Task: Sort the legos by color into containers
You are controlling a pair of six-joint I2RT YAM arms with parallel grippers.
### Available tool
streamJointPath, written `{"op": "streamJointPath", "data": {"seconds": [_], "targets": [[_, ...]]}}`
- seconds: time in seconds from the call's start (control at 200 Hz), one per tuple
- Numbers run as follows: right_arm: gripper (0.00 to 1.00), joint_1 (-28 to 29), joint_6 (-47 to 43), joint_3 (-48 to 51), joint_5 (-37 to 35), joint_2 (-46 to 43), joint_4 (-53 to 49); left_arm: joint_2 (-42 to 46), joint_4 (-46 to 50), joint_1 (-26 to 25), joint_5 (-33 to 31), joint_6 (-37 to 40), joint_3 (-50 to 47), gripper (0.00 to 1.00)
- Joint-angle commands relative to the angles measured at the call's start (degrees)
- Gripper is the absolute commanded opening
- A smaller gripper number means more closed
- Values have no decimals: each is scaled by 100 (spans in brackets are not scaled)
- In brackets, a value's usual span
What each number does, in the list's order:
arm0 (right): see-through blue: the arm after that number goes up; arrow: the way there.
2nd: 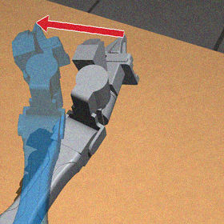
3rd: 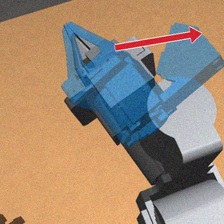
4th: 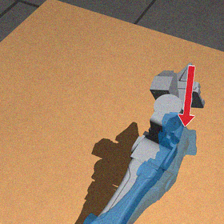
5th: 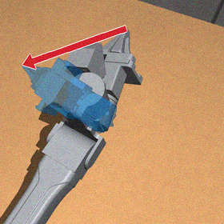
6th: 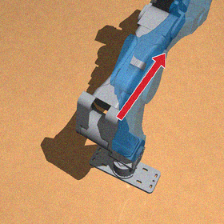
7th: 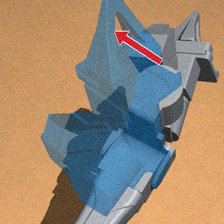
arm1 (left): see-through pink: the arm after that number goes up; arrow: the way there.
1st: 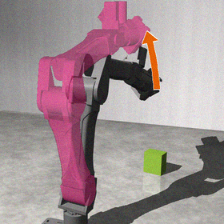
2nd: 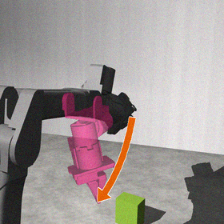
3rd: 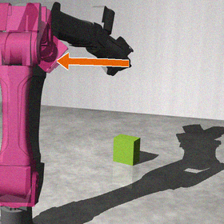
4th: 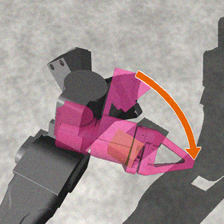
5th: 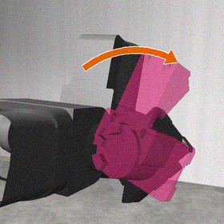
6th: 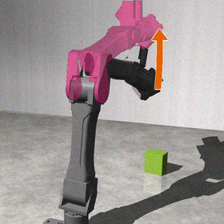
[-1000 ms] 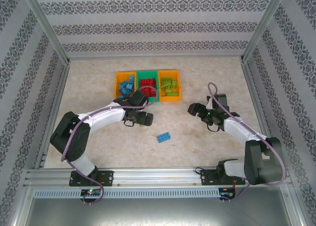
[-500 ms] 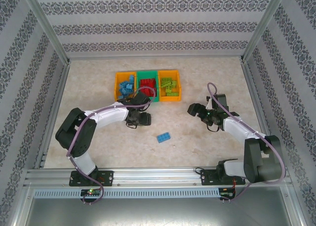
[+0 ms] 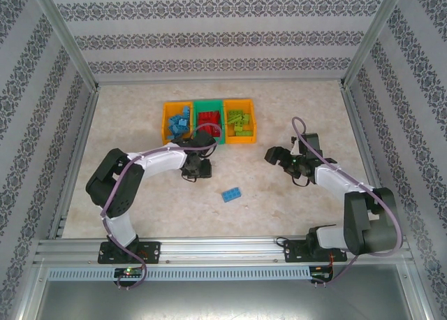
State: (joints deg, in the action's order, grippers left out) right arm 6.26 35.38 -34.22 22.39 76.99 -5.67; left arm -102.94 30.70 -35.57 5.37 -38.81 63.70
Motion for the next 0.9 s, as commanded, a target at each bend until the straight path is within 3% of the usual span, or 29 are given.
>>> {"op": "streamJointPath", "data": {"seconds": [0.0,0.3,0.609,0.894], "targets": [[88,72,-78,20,72,26,114,-150,273,-54,-123,169,201,33],[88,68,-86,-23,34,46,108,-122,338,-163,-181,453,419,28],[87,38,-22,50,130,-30,123,-641,463,-424,-91,1028,2013,28],[85,1250,-73,428,-1133,-1034,-381,-2018,1078,-191,-203,1529,4651,29]]}}
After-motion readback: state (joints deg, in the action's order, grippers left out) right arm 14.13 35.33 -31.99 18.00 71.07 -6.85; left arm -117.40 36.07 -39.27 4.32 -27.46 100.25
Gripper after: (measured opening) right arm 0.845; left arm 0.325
